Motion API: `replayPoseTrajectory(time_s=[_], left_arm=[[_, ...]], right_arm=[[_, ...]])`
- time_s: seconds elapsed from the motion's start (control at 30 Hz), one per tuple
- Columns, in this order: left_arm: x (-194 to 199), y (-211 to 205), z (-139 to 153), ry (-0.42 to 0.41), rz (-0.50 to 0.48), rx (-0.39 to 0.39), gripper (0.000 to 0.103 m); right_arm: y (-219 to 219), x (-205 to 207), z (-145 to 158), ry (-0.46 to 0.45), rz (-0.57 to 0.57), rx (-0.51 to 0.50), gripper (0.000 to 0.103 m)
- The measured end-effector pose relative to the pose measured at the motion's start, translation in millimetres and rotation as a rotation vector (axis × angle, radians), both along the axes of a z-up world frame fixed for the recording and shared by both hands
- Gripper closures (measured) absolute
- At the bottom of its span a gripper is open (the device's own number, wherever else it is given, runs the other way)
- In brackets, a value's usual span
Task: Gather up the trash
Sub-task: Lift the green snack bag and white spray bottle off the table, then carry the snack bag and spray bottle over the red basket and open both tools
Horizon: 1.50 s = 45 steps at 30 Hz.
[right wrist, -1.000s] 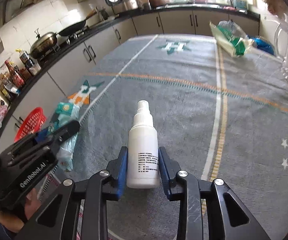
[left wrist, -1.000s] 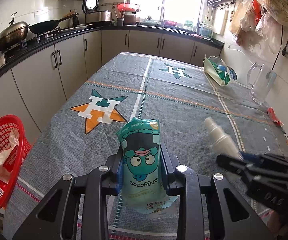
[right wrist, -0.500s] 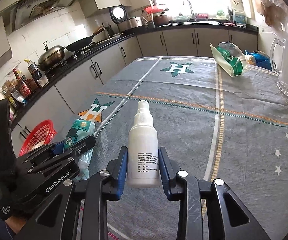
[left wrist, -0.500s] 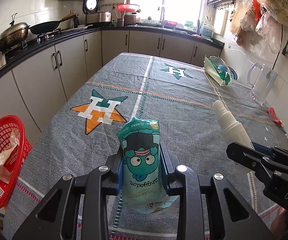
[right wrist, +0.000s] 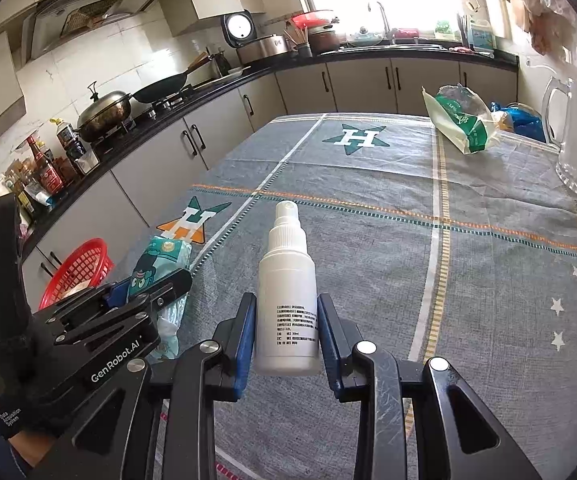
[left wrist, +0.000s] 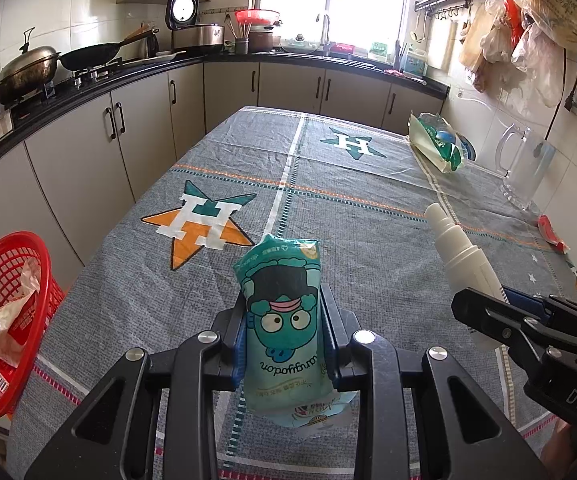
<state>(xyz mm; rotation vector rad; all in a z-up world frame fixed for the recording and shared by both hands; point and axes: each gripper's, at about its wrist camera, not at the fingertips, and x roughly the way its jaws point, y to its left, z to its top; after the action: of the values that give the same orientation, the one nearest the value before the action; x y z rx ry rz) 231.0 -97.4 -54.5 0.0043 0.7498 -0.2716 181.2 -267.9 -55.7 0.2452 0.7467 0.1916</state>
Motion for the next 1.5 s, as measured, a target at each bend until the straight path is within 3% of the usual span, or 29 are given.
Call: replayPoseTrajectory(time_s=[1.1,1.33,1.5], left_arm=[[-3,1,5,-0.034,0.018,0.026,0.074],[-19,9,26,-0.062,0.014,-0.001,0.074],[-38,31,48,-0.081,0.010,-0.040,0.073]], right_arm=[[-4,1,-2,0.009,-0.013,0.006,0.070],[-18,1,8,0.003,-0.057,0.052,0.070],[-6,-5,23,-0.019,-0.038,0.066,0.070]])
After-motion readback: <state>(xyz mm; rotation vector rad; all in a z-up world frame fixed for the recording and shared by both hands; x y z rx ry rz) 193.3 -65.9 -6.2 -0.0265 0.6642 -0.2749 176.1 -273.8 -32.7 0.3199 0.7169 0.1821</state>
